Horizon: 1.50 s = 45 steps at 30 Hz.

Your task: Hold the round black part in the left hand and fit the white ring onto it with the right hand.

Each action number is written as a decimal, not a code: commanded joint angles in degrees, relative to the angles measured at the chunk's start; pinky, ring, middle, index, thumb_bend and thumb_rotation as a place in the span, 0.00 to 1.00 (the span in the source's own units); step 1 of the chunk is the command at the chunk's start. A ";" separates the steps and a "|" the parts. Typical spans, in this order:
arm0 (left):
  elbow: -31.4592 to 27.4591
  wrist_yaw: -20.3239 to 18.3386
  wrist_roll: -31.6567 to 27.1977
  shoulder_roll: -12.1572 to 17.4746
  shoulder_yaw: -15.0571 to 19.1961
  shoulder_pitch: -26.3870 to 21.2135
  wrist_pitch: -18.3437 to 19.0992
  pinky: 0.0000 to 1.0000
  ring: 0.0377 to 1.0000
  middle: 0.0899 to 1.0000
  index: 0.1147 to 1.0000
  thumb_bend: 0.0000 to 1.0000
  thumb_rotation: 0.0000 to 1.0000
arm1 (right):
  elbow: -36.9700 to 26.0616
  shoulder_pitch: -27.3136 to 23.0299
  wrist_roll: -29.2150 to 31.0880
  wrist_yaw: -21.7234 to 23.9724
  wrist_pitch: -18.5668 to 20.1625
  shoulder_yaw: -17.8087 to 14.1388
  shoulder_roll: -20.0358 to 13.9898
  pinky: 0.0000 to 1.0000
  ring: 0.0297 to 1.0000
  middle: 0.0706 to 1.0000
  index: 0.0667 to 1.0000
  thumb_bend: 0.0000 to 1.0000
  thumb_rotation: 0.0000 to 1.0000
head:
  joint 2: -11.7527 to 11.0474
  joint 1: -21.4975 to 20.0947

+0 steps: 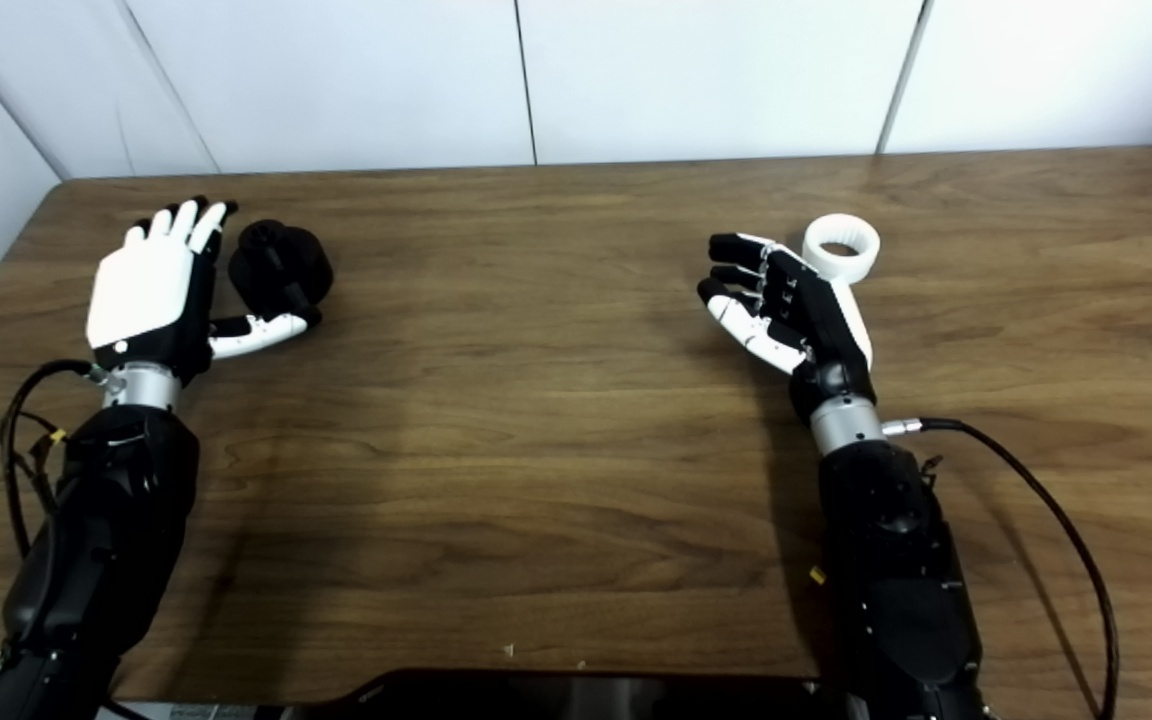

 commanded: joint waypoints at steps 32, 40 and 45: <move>15.19 5.93 -5.21 4.78 -1.20 -9.81 -1.52 1.00 1.00 1.00 0.89 1.00 0.63 | -1.49 -2.16 -0.51 -0.26 -2.31 -0.47 -0.65 0.66 0.72 0.73 0.67 0.56 0.30 | 0.38 -0.75; 18.75 6.29 -6.33 5.03 -2.39 -11.72 -1.87 1.00 1.00 1.00 0.92 1.00 0.65 | -1.73 -2.42 -0.14 0.16 -2.34 -0.43 -1.13 0.71 0.73 0.74 0.69 0.55 0.31 | 0.36 -1.28; 19.09 5.93 -6.91 4.75 -2.57 -12.12 -1.90 1.00 1.00 1.00 0.92 1.00 0.65 | -2.07 -2.44 0.03 0.24 -2.20 -0.45 -1.21 0.70 0.72 0.74 0.68 0.55 0.30 | 0.43 -1.45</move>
